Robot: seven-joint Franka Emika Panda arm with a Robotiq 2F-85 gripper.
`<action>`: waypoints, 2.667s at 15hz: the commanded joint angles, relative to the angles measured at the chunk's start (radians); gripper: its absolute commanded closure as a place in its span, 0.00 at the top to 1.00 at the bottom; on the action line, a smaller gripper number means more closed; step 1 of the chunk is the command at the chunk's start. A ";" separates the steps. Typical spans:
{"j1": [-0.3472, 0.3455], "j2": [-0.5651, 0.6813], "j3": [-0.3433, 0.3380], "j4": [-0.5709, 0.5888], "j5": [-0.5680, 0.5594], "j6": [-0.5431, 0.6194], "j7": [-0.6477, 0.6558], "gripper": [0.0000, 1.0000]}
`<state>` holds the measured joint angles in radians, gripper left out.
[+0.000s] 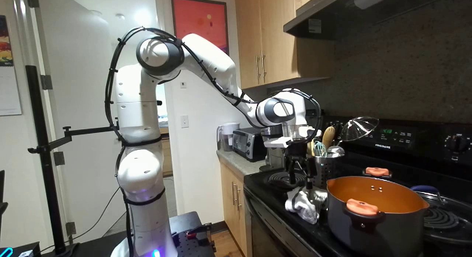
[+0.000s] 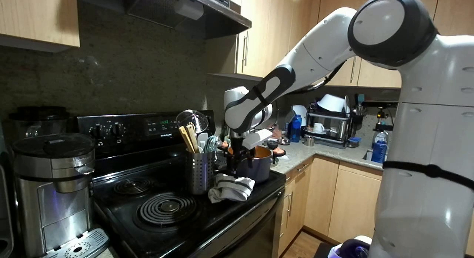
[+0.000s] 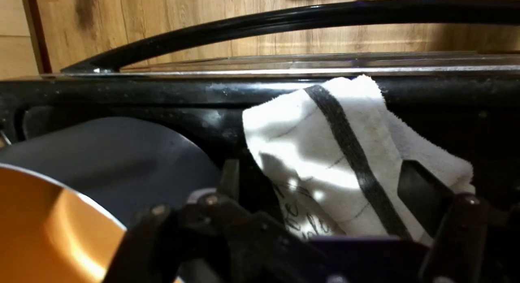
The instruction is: Take the towel and drape it over the oven handle
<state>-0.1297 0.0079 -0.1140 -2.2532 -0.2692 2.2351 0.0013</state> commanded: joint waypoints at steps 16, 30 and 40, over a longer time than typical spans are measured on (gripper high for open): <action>-0.006 0.081 -0.007 -0.010 0.106 0.053 -0.557 1.00; -0.015 0.068 -0.007 -0.035 0.110 0.150 -0.503 0.00; -0.005 -0.219 -0.013 -0.192 0.073 0.166 -0.350 0.02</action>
<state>-0.1362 -0.0605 -0.1229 -2.3504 -0.1773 2.3868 -0.4029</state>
